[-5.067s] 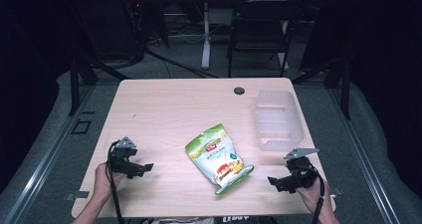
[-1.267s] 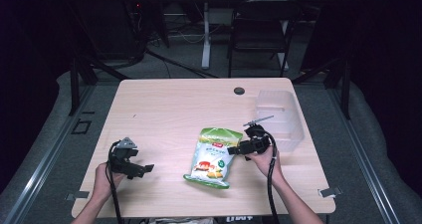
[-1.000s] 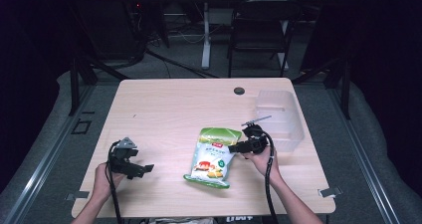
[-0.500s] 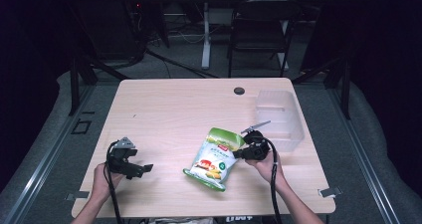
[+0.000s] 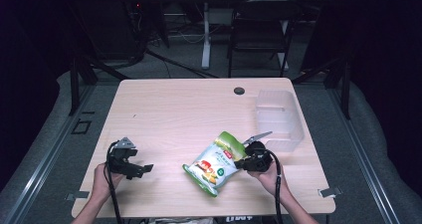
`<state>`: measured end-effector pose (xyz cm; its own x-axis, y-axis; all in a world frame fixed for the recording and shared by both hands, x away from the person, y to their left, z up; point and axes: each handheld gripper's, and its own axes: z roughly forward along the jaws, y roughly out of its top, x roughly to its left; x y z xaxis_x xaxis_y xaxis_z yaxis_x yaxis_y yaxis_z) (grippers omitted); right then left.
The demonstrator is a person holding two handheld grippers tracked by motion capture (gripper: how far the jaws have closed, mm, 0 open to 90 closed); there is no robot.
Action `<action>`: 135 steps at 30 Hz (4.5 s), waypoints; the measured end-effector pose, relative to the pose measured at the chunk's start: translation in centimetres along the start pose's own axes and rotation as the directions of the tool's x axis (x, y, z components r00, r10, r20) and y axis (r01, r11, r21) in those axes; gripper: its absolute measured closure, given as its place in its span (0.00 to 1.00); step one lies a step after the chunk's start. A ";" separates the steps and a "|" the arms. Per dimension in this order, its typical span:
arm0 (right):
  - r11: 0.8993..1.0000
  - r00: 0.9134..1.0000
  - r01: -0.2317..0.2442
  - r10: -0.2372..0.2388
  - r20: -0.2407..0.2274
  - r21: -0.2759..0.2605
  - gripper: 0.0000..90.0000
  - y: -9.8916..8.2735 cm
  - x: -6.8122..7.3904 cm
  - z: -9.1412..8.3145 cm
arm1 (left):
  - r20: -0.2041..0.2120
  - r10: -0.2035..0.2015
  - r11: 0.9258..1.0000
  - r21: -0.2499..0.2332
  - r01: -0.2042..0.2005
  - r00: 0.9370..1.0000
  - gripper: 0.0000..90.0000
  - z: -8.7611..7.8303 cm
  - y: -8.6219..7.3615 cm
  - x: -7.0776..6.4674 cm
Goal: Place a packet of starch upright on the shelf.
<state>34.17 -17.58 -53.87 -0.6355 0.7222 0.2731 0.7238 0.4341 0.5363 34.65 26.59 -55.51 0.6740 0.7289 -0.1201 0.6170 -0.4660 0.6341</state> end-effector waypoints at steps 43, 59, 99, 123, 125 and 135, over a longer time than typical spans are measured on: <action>0.998 0.999 -0.031 0.028 0.041 0.062 0.30 3.2 -3.0 0.5 | -0.001 0.011 1.000 -0.006 -0.011 1.000 0.07 0.1 0.1 -0.1; 0.995 1.000 0.003 -0.006 0.027 0.095 0.73 3.0 -2.6 1.1 | 0.002 0.011 1.000 0.000 -0.011 1.000 0.08 0.3 0.2 -0.2; 0.997 0.997 0.076 -0.075 -0.030 0.006 0.96 5.1 -0.6 -3.5 | 0.001 0.009 1.000 0.001 -0.009 1.000 0.09 0.2 0.0 -0.1; 0.989 0.990 0.140 -0.140 0.008 -0.048 0.97 7.5 0.2 -6.9 | -0.002 0.011 1.000 -0.001 -0.011 1.000 0.09 0.2 -0.1 0.0; 0.988 0.989 0.145 -0.144 0.009 -0.055 0.97 7.7 0.4 -7.2 | -0.002 0.011 1.000 -0.003 -0.011 1.000 0.09 0.2 -0.1 0.0; 0.977 0.979 0.201 -0.199 0.030 -0.072 0.98 9.1 1.7 -8.7 | -0.001 0.017 1.000 -0.008 -0.017 1.000 0.09 0.1 0.0 -0.1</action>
<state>37.34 -17.09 -41.63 -0.7587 0.6370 0.1365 0.5600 0.5306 0.6363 34.62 26.50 -55.60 0.6838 0.7215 -0.1089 0.6025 -0.4741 0.6420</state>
